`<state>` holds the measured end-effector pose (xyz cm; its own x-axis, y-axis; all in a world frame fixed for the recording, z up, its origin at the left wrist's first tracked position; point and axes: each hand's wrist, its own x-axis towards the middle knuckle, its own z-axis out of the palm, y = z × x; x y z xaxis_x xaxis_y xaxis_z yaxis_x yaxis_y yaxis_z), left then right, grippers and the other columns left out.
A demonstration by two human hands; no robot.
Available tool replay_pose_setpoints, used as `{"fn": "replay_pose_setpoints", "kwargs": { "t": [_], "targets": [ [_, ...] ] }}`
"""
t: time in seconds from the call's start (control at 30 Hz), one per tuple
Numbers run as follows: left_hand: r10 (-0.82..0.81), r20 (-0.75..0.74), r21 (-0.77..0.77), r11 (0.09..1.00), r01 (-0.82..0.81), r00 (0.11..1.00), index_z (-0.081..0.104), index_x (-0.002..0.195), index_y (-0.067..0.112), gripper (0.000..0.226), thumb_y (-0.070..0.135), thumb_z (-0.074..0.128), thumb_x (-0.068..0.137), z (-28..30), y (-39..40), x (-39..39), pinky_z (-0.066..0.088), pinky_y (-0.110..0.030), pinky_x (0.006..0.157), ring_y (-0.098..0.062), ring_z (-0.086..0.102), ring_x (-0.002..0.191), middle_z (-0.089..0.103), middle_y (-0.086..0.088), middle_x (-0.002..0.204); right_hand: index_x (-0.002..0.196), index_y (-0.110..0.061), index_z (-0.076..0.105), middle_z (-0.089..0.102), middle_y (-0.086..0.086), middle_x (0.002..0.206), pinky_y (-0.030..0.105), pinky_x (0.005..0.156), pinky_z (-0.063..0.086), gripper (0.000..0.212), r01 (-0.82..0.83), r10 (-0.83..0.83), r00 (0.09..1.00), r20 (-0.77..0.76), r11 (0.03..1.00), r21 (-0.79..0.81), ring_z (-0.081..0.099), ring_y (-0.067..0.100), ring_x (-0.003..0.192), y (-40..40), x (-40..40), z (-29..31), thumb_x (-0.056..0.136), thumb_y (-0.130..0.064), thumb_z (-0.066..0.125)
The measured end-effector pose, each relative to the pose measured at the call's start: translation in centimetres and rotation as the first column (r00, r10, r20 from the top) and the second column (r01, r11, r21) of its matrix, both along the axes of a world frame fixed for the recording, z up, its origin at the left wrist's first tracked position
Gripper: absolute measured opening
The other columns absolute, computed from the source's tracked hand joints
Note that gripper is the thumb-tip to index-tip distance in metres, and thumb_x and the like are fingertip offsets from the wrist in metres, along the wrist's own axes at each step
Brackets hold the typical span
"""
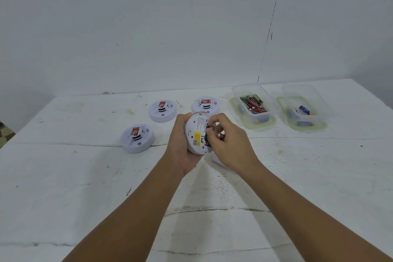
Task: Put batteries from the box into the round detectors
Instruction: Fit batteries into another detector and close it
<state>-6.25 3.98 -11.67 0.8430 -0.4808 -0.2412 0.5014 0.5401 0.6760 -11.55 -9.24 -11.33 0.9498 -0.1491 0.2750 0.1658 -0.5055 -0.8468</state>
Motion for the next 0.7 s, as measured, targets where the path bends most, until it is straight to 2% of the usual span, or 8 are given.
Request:
{"fn": "replay_pose_setpoints", "kwargs": {
  "t": [0.17, 0.27, 0.47, 0.57, 0.7],
  "targets": [
    [-0.012, 0.017, 0.019, 1.0, 0.012, 1.0, 0.075, 0.096, 0.018, 0.03, 0.039, 0.056, 0.084, 0.3, -0.5, -0.5, 0.046, -0.035, 0.072, -0.021, 0.063, 0.084, 0.066, -0.007, 0.094, 0.102, -0.023, 0.054, 0.059, 0.002, 0.08, 0.03, 0.061, 0.042, 0.009, -0.017, 0.018, 1.0, 0.004, 0.997, -0.077, 0.055, 0.017, 0.07, 0.0, 0.1, -0.2, 0.097, -0.015, 0.056],
    [-0.025, 0.016, 0.012, 1.0, 0.025, 1.0, 0.075, 0.092, 0.017, 0.031, 0.04, 0.06, 0.076, 0.5, -0.7, -0.9, 0.044, -0.034, 0.072, -0.02, 0.061, 0.081, 0.066, -0.006, 0.089, 0.1, -0.021, 0.052, 0.058, 0.003, 0.078, 0.034, 0.061, 0.042, 0.008, -0.018, 0.019, 1.0, 0.015, 0.997, -0.081, 0.054, 0.018, 0.069, 0.0, 0.1, -0.4, 0.096, -0.013, 0.054],
    [-0.032, -0.011, 0.021, 0.999, 0.032, 0.999, 0.072, 0.09, 0.017, 0.03, 0.038, 0.05, 0.091, 0.3, -0.7, -1.2, 0.046, -0.032, 0.07, -0.018, 0.064, 0.074, 0.065, -0.004, 0.085, 0.099, -0.02, 0.053, 0.058, 0.002, 0.079, 0.032, 0.061, 0.042, 0.008, -0.025, 0.026, 1.0, 0.009, 0.998, -0.063, 0.051, 0.014, 0.067, -0.2, -0.1, -0.6, 0.096, -0.012, 0.055],
    [-0.029, -0.003, 0.028, 0.999, 0.029, 1.0, 0.07, 0.099, 0.017, 0.031, 0.04, 0.057, 0.084, 0.4, -0.4, -0.8, 0.051, -0.033, 0.073, -0.02, 0.066, 0.082, 0.068, -0.007, 0.093, 0.104, -0.021, 0.056, 0.064, 0.001, 0.086, 0.03, 0.067, 0.046, 0.01, -0.05, 0.05, 0.999, 0.0, 0.997, -0.058, 0.056, 0.015, 0.072, -0.4, -0.3, -0.3, 0.097, -0.014, 0.058],
    [-0.042, 0.0, 0.038, 0.998, 0.042, 0.999, 0.07, 0.089, 0.016, 0.028, 0.036, 0.05, 0.094, 0.5, -0.2, -0.6, 0.051, -0.03, 0.066, -0.018, 0.064, 0.073, 0.065, -0.005, 0.085, 0.101, -0.023, 0.056, 0.065, 0.001, 0.085, 0.028, 0.066, 0.047, 0.01, -0.06, 0.06, 0.998, -0.011, 0.997, -0.044, 0.059, 0.015, 0.071, -0.8, -0.2, -0.1, 0.096, -0.015, 0.06]
  ]
}}
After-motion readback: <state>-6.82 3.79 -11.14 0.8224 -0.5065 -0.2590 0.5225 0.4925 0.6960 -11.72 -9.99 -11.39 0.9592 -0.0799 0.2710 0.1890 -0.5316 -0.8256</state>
